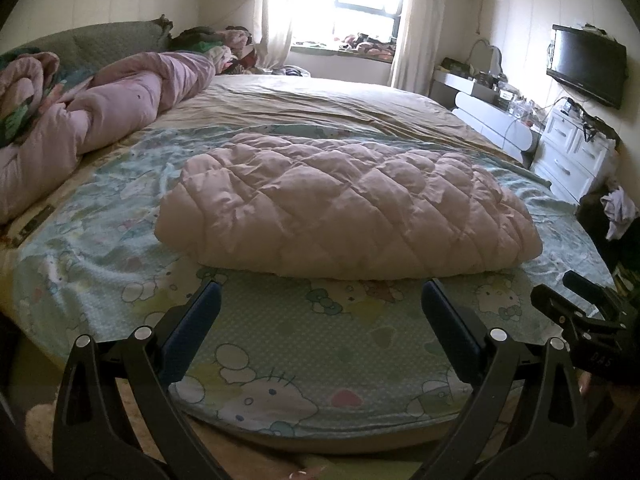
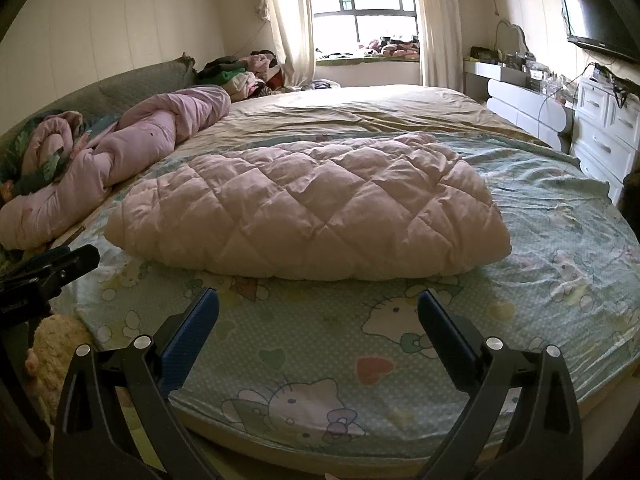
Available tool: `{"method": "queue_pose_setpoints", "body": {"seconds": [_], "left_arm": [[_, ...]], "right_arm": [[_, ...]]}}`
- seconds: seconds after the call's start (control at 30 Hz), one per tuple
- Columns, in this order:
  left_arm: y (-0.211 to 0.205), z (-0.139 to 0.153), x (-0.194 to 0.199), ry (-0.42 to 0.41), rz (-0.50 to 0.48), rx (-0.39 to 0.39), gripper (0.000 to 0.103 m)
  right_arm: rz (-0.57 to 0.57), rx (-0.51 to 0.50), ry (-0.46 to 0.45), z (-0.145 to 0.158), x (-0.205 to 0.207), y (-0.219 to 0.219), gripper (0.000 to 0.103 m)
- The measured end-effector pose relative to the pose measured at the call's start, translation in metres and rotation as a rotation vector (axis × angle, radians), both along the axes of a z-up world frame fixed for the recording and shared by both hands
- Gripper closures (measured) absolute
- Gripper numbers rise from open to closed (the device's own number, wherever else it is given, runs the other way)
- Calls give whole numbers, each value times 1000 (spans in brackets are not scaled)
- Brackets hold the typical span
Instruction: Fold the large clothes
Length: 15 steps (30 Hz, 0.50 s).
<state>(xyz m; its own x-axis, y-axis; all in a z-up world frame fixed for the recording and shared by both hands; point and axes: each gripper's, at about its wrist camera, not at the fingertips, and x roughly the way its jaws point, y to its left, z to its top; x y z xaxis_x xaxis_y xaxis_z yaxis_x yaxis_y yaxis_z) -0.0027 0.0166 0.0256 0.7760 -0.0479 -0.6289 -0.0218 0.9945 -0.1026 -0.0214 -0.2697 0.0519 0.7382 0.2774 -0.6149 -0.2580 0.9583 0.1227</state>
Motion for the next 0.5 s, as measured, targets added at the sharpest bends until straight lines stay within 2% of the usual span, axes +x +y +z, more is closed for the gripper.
{"method": "queue_pose_setpoints", "body": {"seconds": [0.5], "left_arm": [[3, 0, 0, 0, 4, 1, 9]], "right_arm": [[1, 0, 1, 1, 1, 1, 4]]}}
